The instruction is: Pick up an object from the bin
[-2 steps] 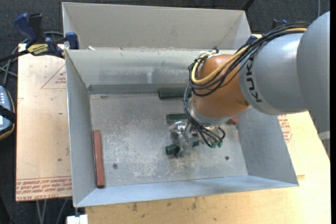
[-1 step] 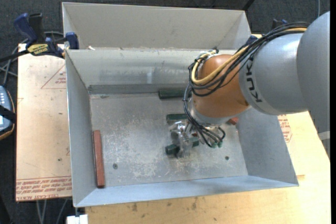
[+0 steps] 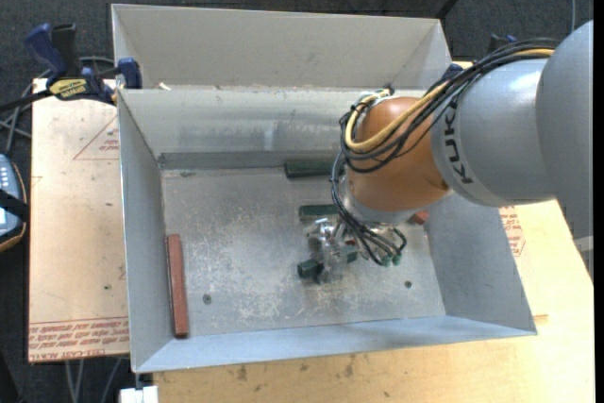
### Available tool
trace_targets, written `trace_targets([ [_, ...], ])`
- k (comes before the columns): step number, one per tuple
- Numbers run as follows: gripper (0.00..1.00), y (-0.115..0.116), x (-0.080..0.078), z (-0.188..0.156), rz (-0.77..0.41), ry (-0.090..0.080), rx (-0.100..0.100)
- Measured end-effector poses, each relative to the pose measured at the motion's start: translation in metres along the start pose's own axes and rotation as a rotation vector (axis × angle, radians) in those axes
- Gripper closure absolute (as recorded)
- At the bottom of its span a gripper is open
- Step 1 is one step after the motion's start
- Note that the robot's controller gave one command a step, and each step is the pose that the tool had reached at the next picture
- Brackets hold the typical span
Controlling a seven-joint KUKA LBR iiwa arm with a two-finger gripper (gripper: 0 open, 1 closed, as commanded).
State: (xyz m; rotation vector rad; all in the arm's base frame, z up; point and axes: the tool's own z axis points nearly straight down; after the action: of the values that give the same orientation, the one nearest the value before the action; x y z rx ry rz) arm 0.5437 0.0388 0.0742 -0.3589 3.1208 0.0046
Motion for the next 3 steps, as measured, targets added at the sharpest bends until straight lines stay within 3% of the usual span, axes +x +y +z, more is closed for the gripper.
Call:
trace_targets([
  [1, 1.00, 0.000, 0.002, -0.018, 0.000, 0.007, 0.000],
  [3, 1.00, 0.000, -0.002, -0.045, 0.001, -0.005, 0.002],
])
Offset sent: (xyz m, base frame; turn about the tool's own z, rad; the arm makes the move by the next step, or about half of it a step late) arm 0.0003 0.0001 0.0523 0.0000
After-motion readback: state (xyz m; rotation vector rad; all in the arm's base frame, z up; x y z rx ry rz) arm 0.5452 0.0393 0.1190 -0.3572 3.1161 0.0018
